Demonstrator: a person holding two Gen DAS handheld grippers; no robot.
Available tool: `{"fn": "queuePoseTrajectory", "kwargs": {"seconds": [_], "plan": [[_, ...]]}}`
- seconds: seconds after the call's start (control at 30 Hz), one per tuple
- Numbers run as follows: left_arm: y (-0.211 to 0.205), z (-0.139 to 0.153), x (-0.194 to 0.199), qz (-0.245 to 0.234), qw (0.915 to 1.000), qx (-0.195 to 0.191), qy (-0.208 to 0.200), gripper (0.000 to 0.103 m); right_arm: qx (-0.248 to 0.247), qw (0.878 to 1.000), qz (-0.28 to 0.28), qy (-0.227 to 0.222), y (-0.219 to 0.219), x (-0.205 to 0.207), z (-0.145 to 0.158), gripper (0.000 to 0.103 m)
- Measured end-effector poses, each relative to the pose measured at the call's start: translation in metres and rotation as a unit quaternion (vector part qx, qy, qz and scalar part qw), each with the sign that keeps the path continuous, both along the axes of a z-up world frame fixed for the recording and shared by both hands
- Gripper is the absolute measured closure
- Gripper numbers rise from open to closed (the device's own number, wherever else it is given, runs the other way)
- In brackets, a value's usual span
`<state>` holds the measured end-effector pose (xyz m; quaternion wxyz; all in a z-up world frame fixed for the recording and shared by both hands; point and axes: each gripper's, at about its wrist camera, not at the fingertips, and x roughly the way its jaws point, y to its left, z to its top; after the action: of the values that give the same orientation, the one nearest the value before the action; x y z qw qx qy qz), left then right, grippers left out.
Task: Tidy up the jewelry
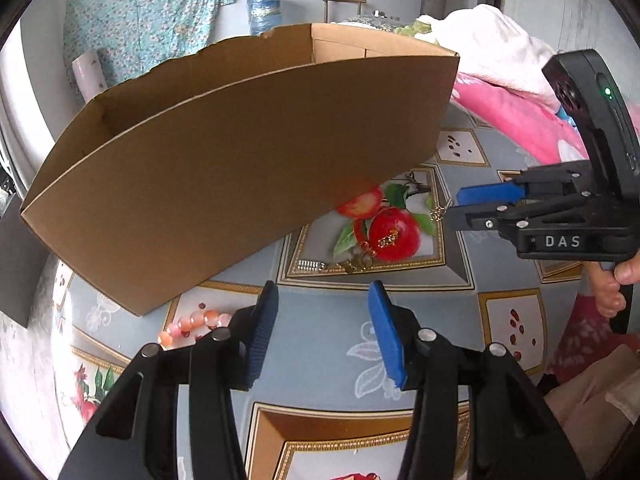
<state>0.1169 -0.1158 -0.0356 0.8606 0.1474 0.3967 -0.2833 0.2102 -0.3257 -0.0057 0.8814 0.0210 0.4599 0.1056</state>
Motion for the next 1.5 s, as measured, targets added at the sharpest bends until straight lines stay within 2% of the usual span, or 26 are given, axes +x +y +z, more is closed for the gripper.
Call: {"fn": "queuePoseTrajectory", "kwargs": {"seconds": [0.2, 0.37, 0.47, 0.6, 0.77, 0.87, 0.93, 1.33, 1.5], "plan": [[0.001, -0.003, 0.007, 0.003, 1.0000, -0.003, 0.004, 0.057, -0.014, 1.000, 0.000, -0.008, -0.001, 0.006, -0.002, 0.076], [0.003, -0.005, 0.008, 0.003, 1.0000, -0.004, 0.006, 0.057, -0.031, 0.999, 0.001, -0.010, 0.005, 0.007, -0.006, 0.086], [0.002, -0.004, 0.008, 0.002, 1.0000, -0.004, 0.007, 0.057, -0.032, 0.999, 0.001, -0.009, 0.004, 0.005, -0.006, 0.099], [0.002, -0.004, 0.007, 0.003, 1.0000, -0.003, 0.006, 0.057, -0.023, 1.000, 0.005, 0.000, 0.003, 0.001, -0.007, 0.102], [0.001, -0.005, 0.006, 0.003, 1.0000, -0.001, 0.005, 0.057, 0.007, 1.000, 0.015, 0.019, -0.002, -0.005, -0.004, 0.100], [0.001, -0.005, 0.006, 0.004, 1.0000, -0.001, 0.004, 0.057, 0.033, 0.999, 0.008, 0.015, -0.006, -0.002, -0.001, 0.091], [0.002, -0.005, 0.005, 0.006, 1.0000, -0.001, 0.002, 0.057, 0.041, 0.999, 0.001, 0.011, -0.007, -0.001, 0.000, 0.078], [-0.002, -0.004, 0.019, 0.012, 0.9998, -0.004, -0.016, 0.058, 0.052, 0.999, -0.012, 0.012, -0.015, 0.006, -0.004, 0.078], [-0.003, -0.010, 0.025, 0.011, 0.9999, -0.008, 0.000, 0.073, 0.053, 0.998, -0.013, 0.009, -0.018, 0.009, -0.002, 0.078]]}}
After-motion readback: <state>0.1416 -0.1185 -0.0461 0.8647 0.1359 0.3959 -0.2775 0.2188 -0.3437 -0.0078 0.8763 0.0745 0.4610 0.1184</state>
